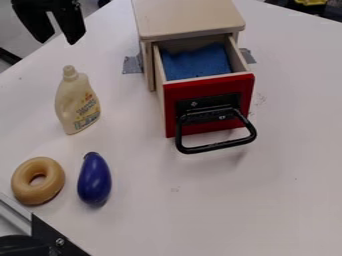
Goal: Close the drawer
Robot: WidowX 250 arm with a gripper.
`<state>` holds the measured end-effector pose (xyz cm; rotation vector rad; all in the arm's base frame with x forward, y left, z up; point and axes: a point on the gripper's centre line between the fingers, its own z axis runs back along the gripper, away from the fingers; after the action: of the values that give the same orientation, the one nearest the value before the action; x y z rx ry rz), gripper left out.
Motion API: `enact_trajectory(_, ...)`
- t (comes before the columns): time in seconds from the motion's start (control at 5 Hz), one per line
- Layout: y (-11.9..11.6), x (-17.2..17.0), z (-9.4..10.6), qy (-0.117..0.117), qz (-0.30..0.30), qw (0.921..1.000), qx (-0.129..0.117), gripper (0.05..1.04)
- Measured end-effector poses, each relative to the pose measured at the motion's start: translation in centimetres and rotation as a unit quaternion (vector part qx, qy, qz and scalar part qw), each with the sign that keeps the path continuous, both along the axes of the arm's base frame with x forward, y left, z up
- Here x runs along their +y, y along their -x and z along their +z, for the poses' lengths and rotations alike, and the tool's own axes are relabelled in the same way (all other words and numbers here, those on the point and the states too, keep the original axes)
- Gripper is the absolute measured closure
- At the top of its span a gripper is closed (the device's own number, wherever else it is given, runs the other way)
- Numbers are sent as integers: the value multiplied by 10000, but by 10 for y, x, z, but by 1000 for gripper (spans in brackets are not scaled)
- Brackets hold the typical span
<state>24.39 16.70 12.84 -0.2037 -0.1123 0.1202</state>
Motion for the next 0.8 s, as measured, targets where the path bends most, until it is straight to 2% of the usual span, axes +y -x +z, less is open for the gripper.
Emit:
enact_trajectory(0.2, 1, -2, -8, 101, -15, 9999, 115, 89)
enact_trajectory(0.4, 8, -23, -16, 167, -763, 9967, 237, 89)
enact_trajectory(0.6, 11, -47, -10, 37, -1416, 9898, 171, 89)
enact_trajectory(0.8, 14, -67, -9, 24, -1754, 9844, 90, 89)
